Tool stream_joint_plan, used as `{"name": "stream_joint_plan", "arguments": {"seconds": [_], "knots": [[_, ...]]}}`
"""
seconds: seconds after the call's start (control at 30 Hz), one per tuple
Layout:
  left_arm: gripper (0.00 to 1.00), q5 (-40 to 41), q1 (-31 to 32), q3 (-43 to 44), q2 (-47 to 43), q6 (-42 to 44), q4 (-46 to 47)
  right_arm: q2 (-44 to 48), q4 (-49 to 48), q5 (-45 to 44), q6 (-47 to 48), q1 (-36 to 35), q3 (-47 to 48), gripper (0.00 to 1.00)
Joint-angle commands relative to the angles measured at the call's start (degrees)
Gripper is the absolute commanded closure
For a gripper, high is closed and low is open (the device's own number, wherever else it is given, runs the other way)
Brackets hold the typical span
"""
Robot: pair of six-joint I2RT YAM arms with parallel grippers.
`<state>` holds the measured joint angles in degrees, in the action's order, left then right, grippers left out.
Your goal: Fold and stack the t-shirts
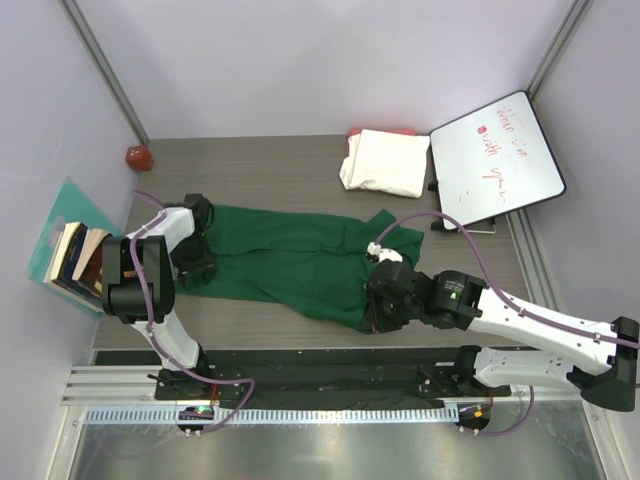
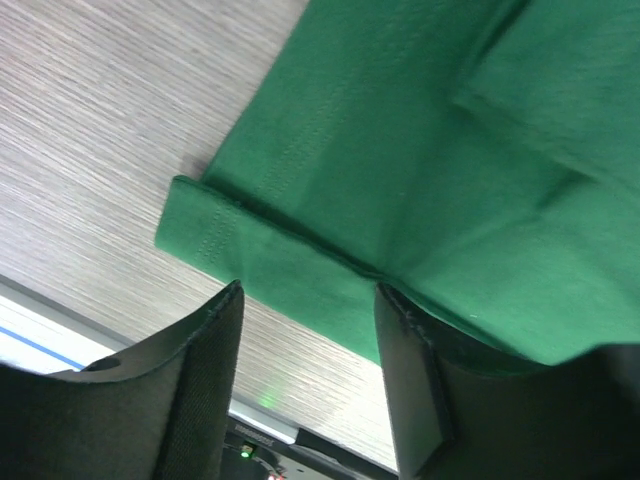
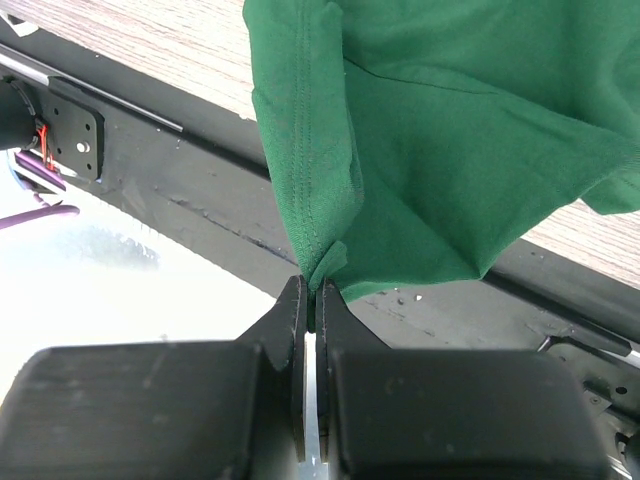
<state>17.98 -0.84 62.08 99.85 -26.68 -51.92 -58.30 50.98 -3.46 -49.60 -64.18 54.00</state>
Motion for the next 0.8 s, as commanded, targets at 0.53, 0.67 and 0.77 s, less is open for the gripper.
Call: {"name": "stream_joint_plan", "arguments": {"seconds": [0.53, 0.67, 0.77], "knots": [[0.45, 5.3, -3.0, -0.6, -3.2, -2.2, 0.7, 1.7, -0.4, -6.4, -0.7, -0.2, 0.9, 0.99], [0.43, 1.4, -6.8, -1.2, -4.5, -2.4, 2.3, 3.3, 0.6, -9.5, -1.2, -0.2, 1.1, 0.99], [0.44, 0.7, -7.3, -0.8, -2.9, -2.2, 2.2, 3.5, 0.8, -9.8, -0.5, -0.2, 1.2, 0.99]]}}
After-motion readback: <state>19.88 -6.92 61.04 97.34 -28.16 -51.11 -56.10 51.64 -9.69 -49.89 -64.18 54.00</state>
